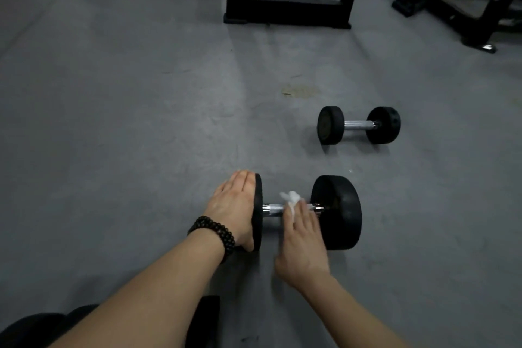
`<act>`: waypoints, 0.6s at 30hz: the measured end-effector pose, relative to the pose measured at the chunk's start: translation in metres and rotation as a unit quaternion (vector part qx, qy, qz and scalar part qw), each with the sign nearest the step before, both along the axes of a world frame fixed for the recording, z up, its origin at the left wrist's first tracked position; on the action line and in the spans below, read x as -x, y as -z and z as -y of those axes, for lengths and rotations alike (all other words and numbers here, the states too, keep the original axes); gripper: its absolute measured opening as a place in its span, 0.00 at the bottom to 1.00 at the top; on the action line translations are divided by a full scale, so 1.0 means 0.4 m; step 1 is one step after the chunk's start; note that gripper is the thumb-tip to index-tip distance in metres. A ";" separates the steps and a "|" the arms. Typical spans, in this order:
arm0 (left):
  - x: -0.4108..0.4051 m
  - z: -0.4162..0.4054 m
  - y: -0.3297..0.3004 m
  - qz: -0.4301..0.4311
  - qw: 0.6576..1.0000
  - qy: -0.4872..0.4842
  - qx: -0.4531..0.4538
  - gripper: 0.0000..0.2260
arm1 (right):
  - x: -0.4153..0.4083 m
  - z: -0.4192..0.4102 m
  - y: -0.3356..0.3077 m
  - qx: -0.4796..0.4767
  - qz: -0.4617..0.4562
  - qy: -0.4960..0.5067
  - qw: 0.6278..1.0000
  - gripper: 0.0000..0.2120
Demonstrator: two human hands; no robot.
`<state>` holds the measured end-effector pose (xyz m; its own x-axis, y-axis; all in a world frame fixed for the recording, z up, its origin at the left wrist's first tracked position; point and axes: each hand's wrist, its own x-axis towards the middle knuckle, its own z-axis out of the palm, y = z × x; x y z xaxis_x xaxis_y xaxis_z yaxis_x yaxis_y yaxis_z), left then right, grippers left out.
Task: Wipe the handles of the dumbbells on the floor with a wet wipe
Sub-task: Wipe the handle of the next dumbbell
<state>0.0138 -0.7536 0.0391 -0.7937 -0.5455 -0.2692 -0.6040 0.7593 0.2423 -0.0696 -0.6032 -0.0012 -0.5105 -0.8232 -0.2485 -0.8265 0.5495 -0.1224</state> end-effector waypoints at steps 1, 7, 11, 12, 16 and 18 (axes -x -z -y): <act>0.002 0.006 0.000 0.001 1.000 0.004 -0.006 0.68 | 0.003 -0.002 0.012 0.010 -0.004 -0.029 1.000 0.45; 0.011 0.024 -0.012 -0.008 1.000 0.021 -0.022 0.66 | 0.025 -0.010 0.067 0.033 -0.038 0.081 0.995 0.47; 0.016 0.048 -0.001 0.000 0.999 0.021 -0.041 0.67 | -0.028 0.003 0.101 0.082 -0.031 0.010 0.996 0.43; 0.019 0.053 0.000 -0.009 0.999 0.022 -0.038 0.67 | -0.020 -0.003 0.103 0.095 -0.030 0.030 0.995 0.42; 0.013 0.046 -0.008 -0.014 0.998 0.029 -0.063 0.67 | 0.007 -0.007 0.111 0.104 -0.020 0.127 0.986 0.44; 0.008 0.037 -0.010 -0.025 0.998 0.022 -0.059 0.68 | -0.015 0.009 0.109 0.126 -0.009 0.078 0.989 0.46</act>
